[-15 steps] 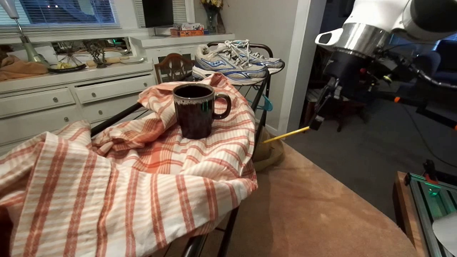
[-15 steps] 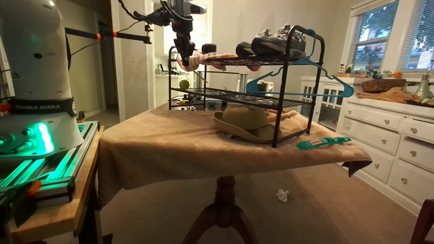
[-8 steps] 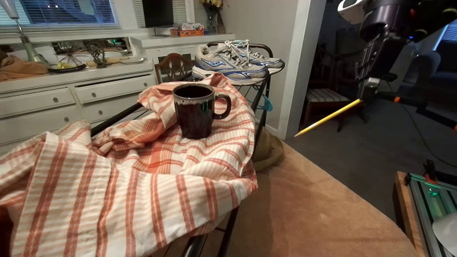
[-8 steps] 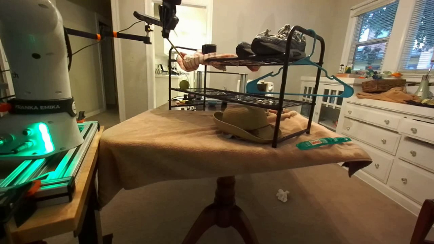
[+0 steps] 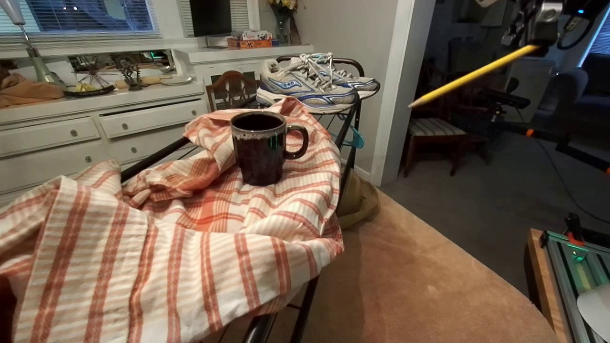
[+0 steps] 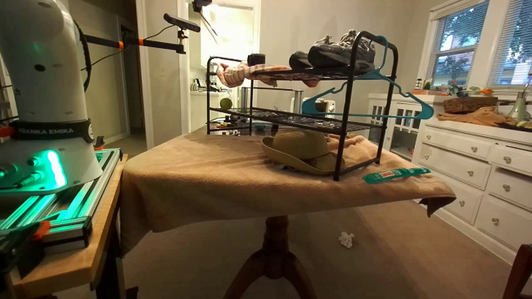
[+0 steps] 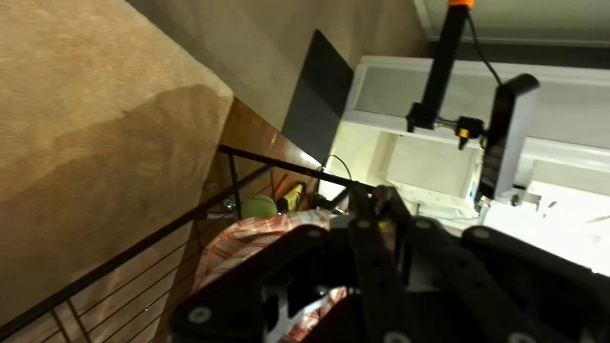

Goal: Put the yellow pencil in the brown mug.

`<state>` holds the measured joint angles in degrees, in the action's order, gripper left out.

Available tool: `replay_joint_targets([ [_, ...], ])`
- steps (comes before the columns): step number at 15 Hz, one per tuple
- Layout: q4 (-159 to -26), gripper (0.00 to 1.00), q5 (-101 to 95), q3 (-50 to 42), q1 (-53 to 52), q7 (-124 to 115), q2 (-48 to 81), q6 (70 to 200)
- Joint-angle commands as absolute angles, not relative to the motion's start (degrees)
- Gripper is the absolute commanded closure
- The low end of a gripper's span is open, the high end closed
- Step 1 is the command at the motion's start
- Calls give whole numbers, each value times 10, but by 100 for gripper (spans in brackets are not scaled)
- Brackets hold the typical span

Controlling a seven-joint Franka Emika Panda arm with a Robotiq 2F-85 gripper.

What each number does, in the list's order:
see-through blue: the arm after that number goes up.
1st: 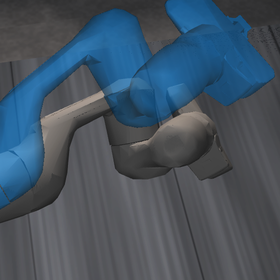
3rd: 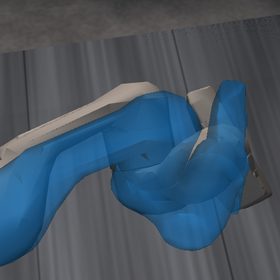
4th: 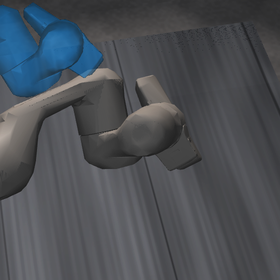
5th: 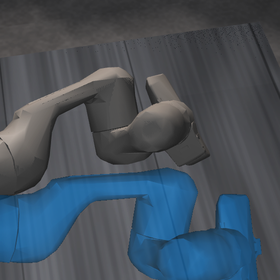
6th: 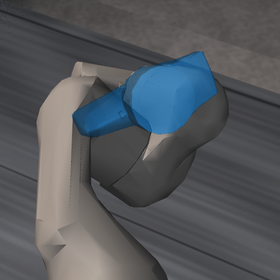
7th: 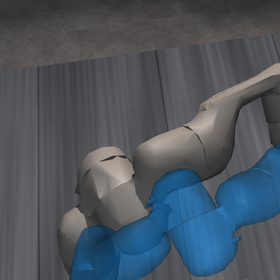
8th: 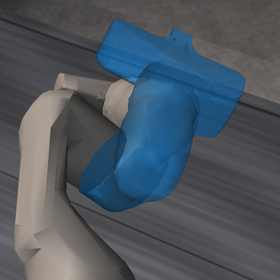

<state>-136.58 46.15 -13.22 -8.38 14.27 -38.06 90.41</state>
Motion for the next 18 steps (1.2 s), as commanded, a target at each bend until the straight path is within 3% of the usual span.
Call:
replay_joint_targets([
  [1, -1359, 98, 583, -93, -48, 117, -345, 914],
  [9, -1357, 98, 761, 15, -5, 65, -283, 1075],
  [18, -1341, 98, 790, 71, -13, -31, -240, 1242],
])
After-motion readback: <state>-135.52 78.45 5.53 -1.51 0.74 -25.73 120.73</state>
